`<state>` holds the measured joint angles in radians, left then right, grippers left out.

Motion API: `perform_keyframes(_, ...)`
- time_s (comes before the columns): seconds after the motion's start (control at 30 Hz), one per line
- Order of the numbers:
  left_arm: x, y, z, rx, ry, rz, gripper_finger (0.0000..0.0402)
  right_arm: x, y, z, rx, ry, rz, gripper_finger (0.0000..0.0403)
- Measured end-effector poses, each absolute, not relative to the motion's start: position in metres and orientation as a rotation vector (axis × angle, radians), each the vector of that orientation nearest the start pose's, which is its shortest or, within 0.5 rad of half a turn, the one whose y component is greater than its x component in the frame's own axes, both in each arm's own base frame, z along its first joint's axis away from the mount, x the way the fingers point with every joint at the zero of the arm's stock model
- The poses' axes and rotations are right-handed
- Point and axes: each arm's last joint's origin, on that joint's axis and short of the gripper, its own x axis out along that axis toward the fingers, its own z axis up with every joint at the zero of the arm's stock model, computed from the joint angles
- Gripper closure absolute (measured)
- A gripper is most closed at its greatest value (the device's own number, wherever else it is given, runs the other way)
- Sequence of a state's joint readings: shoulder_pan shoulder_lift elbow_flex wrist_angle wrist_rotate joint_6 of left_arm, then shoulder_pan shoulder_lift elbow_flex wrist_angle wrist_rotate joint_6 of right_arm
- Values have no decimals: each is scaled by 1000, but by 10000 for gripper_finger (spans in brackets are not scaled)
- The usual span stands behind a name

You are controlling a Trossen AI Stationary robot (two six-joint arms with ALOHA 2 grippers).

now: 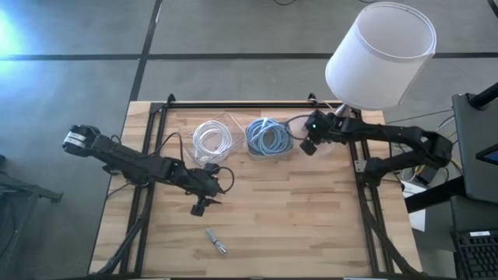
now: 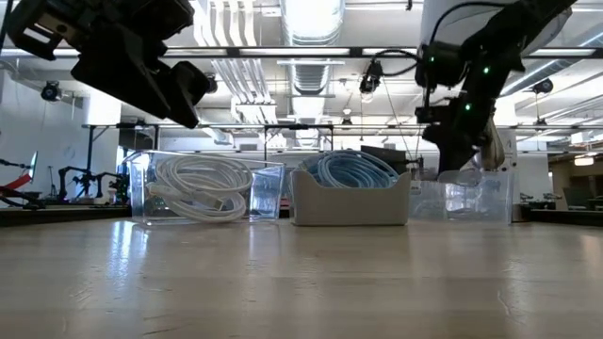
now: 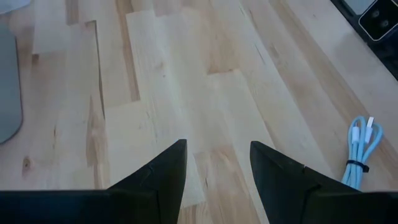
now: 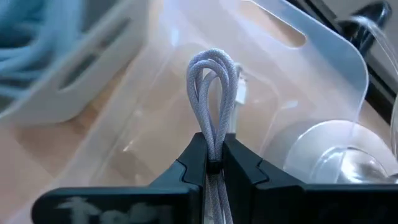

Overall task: Pick & Place USB Port
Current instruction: Put the gray charger cable into the right transparent bin, then put the light blue charger cable into the right transparent bin

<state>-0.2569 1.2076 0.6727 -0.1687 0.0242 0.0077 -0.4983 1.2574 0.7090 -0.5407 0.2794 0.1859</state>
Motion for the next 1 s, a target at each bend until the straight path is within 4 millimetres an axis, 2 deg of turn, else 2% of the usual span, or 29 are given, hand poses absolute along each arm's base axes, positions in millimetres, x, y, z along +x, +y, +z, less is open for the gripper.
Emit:
perform_keyframes(0.33,233,-62,215,89,703,-271,221,196,-129,167,328,1179,-679,370)
perform_keyframes(0.57,233,-62,215,90,702,-267,221,204,-134,155,344,1248,-649,319)
perform_keyframes(0.8,233,-62,215,90,702,-267,221,210,-138,164,314,1222,-668,270)
perform_keyframes(1.0,233,-62,214,102,703,-276,221,212,-136,185,299,1150,-668,249)
